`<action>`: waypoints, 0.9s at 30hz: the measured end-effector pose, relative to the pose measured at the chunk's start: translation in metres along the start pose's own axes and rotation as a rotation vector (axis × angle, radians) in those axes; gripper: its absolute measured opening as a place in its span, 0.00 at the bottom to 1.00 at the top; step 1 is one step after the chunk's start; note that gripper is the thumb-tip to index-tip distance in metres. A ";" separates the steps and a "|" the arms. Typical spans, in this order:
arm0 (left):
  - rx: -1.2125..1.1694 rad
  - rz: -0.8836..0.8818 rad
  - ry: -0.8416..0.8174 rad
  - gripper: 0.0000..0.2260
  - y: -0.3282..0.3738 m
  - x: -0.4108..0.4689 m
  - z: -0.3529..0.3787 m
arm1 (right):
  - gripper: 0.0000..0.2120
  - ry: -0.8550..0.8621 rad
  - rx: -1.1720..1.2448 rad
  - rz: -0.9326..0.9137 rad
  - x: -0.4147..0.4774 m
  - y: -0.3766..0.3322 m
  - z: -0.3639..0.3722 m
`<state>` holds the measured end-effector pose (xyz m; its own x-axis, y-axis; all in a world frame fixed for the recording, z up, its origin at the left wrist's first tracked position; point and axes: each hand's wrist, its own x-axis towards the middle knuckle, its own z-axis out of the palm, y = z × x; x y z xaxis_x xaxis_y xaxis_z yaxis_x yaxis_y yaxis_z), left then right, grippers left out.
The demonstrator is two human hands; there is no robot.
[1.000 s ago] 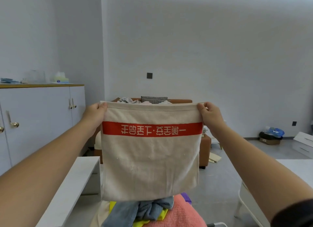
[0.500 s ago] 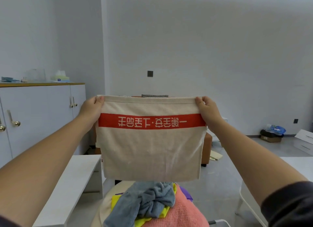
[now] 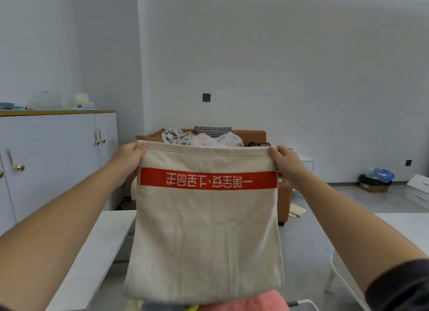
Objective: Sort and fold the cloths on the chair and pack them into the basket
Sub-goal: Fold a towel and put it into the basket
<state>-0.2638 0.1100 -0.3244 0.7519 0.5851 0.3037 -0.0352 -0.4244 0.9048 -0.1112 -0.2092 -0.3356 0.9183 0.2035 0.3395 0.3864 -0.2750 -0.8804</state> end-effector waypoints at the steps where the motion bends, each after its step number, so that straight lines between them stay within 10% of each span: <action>1: -0.001 0.005 0.004 0.15 -0.003 -0.001 0.002 | 0.15 0.016 -0.029 -0.018 -0.001 0.002 0.002; 19: -0.115 0.001 -0.043 0.10 -0.003 -0.012 -0.020 | 0.11 -0.108 0.088 0.020 -0.003 -0.006 -0.017; 27: 0.411 -0.112 0.020 0.10 -0.101 0.026 0.036 | 0.10 -0.054 -0.207 0.133 0.027 0.104 0.049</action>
<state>-0.2169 0.1432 -0.4190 0.7228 0.6552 0.2198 0.3145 -0.5951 0.7396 -0.0506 -0.1865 -0.4339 0.9585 0.2010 0.2022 0.2770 -0.4885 -0.8274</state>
